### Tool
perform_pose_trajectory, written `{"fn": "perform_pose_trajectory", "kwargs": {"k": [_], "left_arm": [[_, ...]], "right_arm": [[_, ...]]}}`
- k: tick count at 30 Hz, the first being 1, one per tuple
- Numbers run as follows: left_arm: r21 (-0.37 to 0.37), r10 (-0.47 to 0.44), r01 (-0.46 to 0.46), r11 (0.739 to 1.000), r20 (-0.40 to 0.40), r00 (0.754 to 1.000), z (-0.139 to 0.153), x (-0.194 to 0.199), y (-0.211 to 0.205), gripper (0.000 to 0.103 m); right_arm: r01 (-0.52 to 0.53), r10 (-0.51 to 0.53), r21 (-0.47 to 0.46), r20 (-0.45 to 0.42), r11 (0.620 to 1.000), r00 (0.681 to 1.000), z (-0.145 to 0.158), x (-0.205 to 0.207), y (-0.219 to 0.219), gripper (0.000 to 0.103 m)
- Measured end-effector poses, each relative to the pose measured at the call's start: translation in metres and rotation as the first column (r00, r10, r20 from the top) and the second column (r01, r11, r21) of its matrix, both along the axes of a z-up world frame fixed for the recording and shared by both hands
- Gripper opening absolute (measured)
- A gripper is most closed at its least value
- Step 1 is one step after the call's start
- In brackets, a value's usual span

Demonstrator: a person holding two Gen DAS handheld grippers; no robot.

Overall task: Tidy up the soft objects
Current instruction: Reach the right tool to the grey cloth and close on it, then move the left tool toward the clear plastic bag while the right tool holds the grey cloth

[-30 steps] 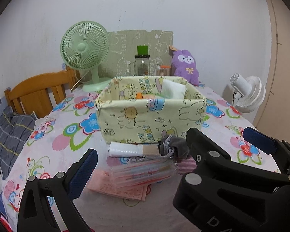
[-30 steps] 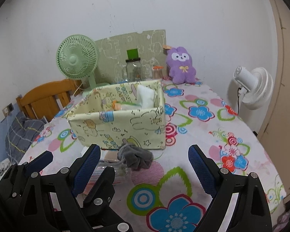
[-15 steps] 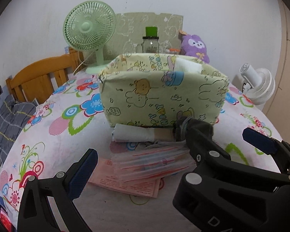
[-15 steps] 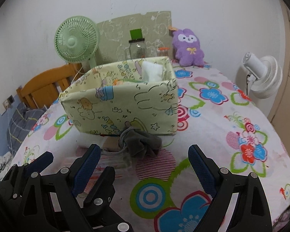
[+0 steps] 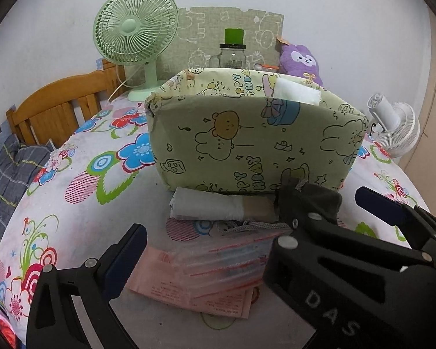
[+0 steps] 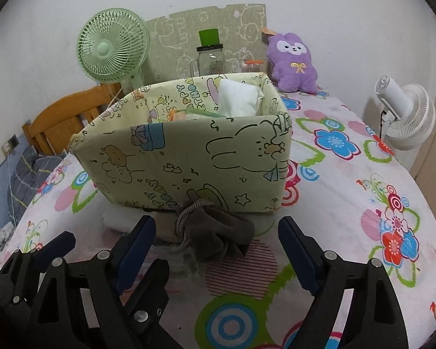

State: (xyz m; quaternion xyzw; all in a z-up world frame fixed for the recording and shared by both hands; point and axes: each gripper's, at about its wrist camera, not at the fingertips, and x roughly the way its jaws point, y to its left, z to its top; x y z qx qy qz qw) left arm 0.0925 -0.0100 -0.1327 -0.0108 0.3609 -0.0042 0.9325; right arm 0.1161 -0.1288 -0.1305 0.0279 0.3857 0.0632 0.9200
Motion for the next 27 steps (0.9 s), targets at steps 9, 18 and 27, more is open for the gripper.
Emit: {"fn": "perform_pose_trajectory", "kwargs": {"k": [9, 18, 27], "left_arm": [[0.003, 0.003, -0.003, 1.000, -0.037, 0.999, -0.007, 0.003, -0.001, 0.102], [-0.024, 0.007, -0.007, 1.000, 0.013, 1.000, 0.004, -0.013, 0.003, 0.102], [0.000, 0.031, -0.031, 1.000, -0.005, 0.999, 0.001, -0.026, 0.009, 0.102]], "right_arm": [[-0.019, 0.019, 0.002, -0.061, 1.000, 0.998, -0.010, 0.007, 0.001, 0.061], [0.030, -0.030, 0.038, 0.012, 0.999, 0.999, 0.008, -0.013, -0.014, 0.058], [0.040, -0.043, 0.064, 0.040, 0.997, 0.998, 0.018, -0.033, -0.021, 0.058]]}}
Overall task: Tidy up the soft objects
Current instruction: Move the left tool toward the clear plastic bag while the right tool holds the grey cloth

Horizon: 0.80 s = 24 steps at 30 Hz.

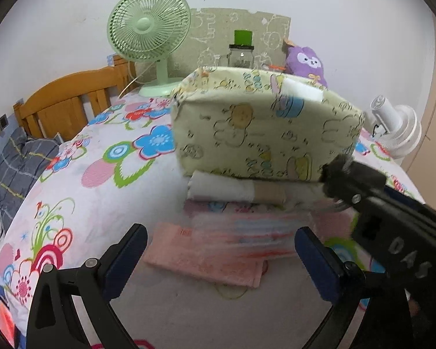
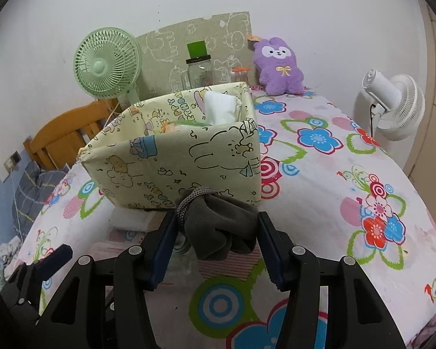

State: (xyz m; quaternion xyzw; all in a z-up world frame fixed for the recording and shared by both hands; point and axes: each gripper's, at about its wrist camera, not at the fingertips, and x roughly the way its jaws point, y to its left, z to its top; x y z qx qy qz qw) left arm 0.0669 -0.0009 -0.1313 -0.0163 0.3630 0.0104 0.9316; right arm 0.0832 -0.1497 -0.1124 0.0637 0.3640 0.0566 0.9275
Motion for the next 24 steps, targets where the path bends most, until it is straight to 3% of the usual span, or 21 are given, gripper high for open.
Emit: {"fn": "perform_pose_trajectory", "kwargs": {"k": [18, 24], "left_arm": [[0.051, -0.004, 0.005, 0.999, -0.022, 1.000, -0.008, 0.002, -0.002, 0.102], [0.168, -0.066, 0.067, 0.984, -0.011, 0.998, -0.010, 0.016, -0.016, 0.102]], "right_arm": [[0.012, -0.012, -0.035, -0.003, 0.999, 1.000, 0.001, -0.009, 0.003, 0.058], [0.024, -0.025, -0.041, -0.015, 0.999, 1.000, -0.003, -0.003, 0.003, 0.058]]}}
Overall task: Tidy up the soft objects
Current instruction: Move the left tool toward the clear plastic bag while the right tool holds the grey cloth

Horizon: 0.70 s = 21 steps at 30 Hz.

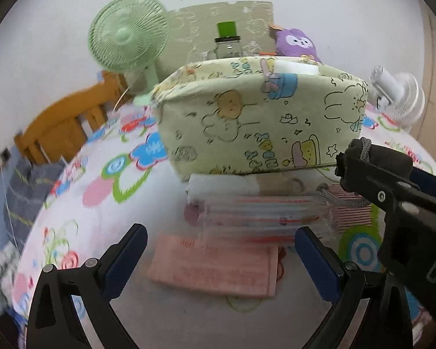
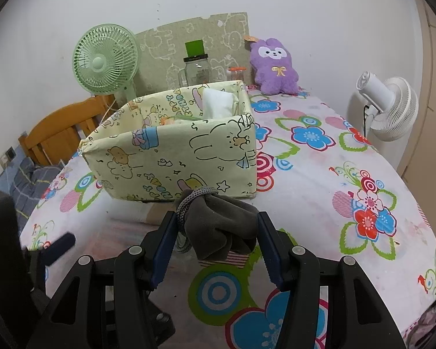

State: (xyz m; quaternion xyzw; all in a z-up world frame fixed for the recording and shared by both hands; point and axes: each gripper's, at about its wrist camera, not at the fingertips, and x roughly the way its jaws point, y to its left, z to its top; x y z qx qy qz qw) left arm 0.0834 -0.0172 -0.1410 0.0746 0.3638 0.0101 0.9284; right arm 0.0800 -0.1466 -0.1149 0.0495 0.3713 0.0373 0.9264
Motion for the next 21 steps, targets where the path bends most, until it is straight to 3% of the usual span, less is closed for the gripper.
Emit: {"fn": "perform_pose_trajectory", "kwargs": {"k": [12, 17, 21], "left_arm": [[0.020, -0.125, 0.125, 0.992, -0.002, 0.992, 0.003, 0.014, -0.026, 0.102], [0.110, -0.181, 0.179, 0.978, 0.004, 0.984, 0.001, 0.016, -0.037, 0.102], [0.067, -0.239, 0.241, 0.968, -0.046, 0.970, -0.001, 0.021, -0.039, 0.102]], "right_arm": [[0.055, -0.055, 0.010, -0.029, 0.998, 0.998, -0.008, 0.016, -0.023, 0.058], [0.074, -0.074, 0.022, -0.030, 0.997, 0.997, -0.009, 0.017, -0.032, 0.058], [0.066, -0.065, 0.035, -0.041, 0.997, 0.997, -0.011, 0.020, -0.033, 0.058]]}}
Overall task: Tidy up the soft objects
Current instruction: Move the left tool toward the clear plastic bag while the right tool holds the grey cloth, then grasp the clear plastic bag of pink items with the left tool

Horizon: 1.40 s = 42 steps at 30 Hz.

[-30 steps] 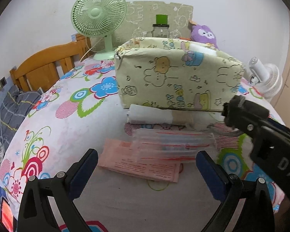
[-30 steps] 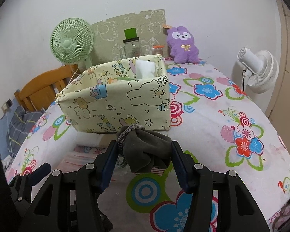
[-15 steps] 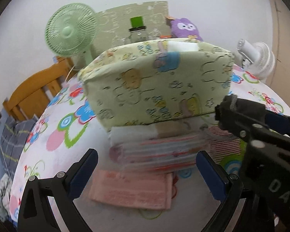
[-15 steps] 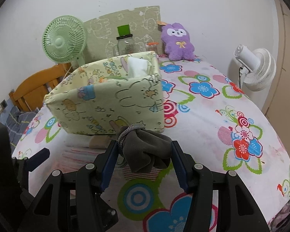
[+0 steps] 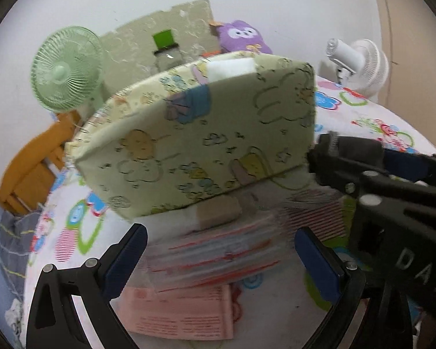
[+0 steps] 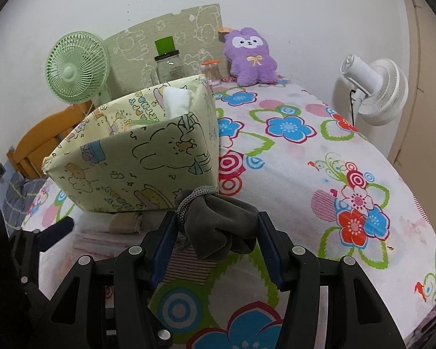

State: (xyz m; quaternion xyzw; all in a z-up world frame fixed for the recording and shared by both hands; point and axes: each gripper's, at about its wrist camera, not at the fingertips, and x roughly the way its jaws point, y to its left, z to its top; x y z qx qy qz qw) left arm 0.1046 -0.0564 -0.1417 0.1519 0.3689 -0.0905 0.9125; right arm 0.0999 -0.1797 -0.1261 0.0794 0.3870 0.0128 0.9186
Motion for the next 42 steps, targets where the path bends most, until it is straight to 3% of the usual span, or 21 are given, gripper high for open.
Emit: {"fn": "perform_pose_trajectory", "kwargs": {"k": [4, 9, 14, 17, 26, 30, 34, 36, 38, 42], "left_arm": [[0.003, -0.021, 0.021, 1.000, -0.026, 0.999, -0.004, 0.004, -0.004, 0.092], [-0.082, -0.009, -0.001, 0.997, -0.129, 0.992, -0.002, 0.012, 0.003, 0.078], [-0.099, -0.018, 0.004, 0.995, -0.139, 0.990, -0.001, 0.011, -0.002, 0.051], [-0.103, -0.017, 0.003, 0.995, -0.136, 0.991, 0.000, 0.009, -0.004, 0.043], [-0.148, -0.001, -0.020, 0.989, -0.143, 0.990, 0.004, 0.001, 0.003, 0.030], [-0.141, 0.007, -0.027, 0.990, -0.138, 0.990, 0.005, -0.008, 0.003, 0.033], [-0.160, 0.041, -0.065, 0.985, -0.147, 0.988, 0.005, -0.016, 0.010, 0.043], [-0.171, 0.059, -0.084, 0.982, -0.150, 0.987, 0.005, -0.019, 0.014, 0.049], [-0.180, 0.065, -0.092, 0.979, -0.154, 0.986, 0.006, -0.023, 0.017, 0.062], [-0.177, 0.073, -0.096, 0.980, -0.137, 0.988, 0.009, -0.031, 0.020, 0.071]], "right_arm": [[-0.008, 0.008, 0.011, -0.008, 1.000, 1.000, -0.003, 0.002, 0.000, 0.058], [-0.004, 0.004, 0.020, -0.025, 1.000, 1.000, -0.007, 0.004, -0.003, 0.058], [-0.008, 0.008, 0.029, -0.028, 1.000, 1.000, -0.008, 0.003, -0.004, 0.058], [-0.013, 0.014, 0.031, -0.028, 0.999, 1.000, -0.009, 0.002, -0.003, 0.058], [-0.027, 0.028, 0.036, -0.011, 0.999, 1.000, -0.002, -0.005, -0.002, 0.058], [-0.040, 0.040, 0.032, -0.007, 0.999, 0.999, 0.000, -0.009, 0.000, 0.058], [-0.054, 0.054, 0.029, -0.002, 0.998, 0.999, 0.002, -0.015, 0.003, 0.058], [-0.063, 0.063, 0.028, 0.000, 0.998, 0.998, 0.003, -0.018, 0.005, 0.058], [-0.071, 0.071, 0.026, 0.002, 0.997, 0.997, 0.004, -0.021, 0.007, 0.058], [-0.076, 0.076, 0.022, 0.008, 0.997, 0.997, 0.007, -0.027, 0.010, 0.058]]}}
